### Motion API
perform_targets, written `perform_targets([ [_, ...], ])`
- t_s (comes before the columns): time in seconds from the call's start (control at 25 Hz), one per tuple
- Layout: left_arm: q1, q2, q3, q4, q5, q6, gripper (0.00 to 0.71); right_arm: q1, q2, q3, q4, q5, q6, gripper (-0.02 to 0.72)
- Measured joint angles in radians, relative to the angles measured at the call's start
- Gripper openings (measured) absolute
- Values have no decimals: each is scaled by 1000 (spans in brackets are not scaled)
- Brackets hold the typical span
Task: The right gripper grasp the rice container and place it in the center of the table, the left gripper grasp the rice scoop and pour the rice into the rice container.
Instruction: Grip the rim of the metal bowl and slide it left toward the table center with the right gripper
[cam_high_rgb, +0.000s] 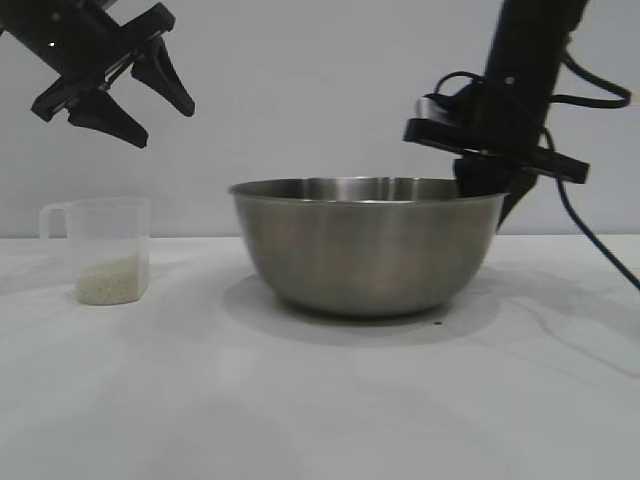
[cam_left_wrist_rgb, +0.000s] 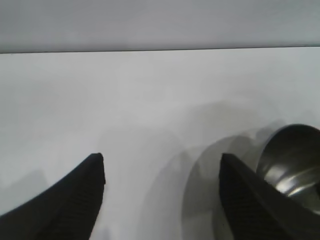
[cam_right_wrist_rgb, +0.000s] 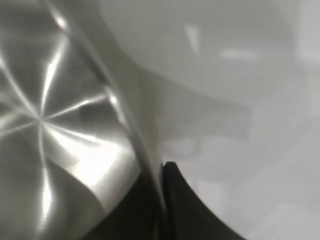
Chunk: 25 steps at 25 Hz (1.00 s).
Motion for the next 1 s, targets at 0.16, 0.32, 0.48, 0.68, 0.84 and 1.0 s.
perform_targets([
  [0.16,0,0,0,0,0,2,430,18,0,0,-2,0,-2,0],
  [0.32,0,0,0,0,0,2,430,18,0,0,18,0,-8,0],
  [0.48,0,0,0,0,0,2,430,18,0,0,16,0,-12,57],
  [0.68,0,0,0,0,0,4,430,18,-13,1,12,0,-12,350],
  [0.84,0,0,0,0,0,4,430,18,-78,1,-11,0,-12,373],
  [1.0,0,0,0,2,0,4,430,7,-165,1,-31,8,-12,399],
])
